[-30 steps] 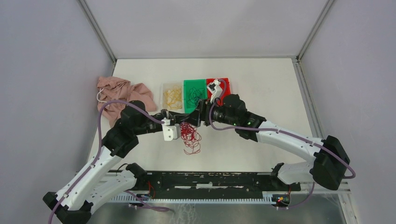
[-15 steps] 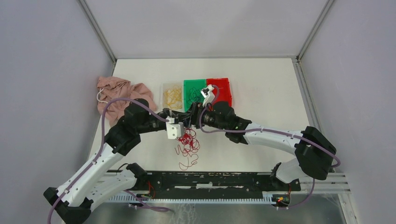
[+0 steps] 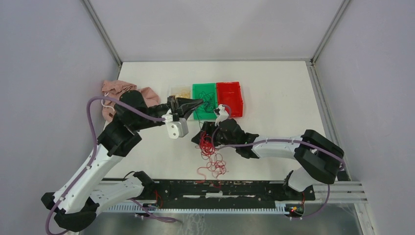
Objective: Untangle the cables
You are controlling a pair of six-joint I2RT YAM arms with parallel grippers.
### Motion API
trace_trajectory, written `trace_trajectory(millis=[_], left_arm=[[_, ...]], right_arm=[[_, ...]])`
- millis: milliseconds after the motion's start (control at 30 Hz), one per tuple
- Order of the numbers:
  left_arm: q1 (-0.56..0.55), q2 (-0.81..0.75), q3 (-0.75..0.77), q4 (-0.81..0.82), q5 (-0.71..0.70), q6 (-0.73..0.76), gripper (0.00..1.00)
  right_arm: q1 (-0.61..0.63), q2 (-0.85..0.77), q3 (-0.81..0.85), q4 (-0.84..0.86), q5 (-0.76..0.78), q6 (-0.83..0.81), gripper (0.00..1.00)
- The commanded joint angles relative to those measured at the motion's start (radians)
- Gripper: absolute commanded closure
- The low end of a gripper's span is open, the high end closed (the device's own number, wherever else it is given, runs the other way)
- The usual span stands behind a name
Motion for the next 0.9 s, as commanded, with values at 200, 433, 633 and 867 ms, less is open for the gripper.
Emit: trace_trajectory(millis=[200,433,633,867], left_arm=[[-0.005,0.008,0.116,0.147,0.005,-0.018,0.97],[-0.006,0.036,0.198,0.162,-0.015,0.003,0.97],[-0.006,0.057,0.256,0.203,-0.072,0.081,0.97],[-0.006,0.129,0.320,0.521,-0.332,0.201,0.97]], right_arm=[[-0.036,-0.017,-0.101,0.088,0.065,0.010,0.23],[-0.077,-0.040,-0.214,0.140,0.163,0.001,0.45],[-0.084,-0.068,-0.278,0.140,0.239,-0.006,0.53],[-0.087,-0.078,-0.305,0.108,0.287,-0.009,0.41]])
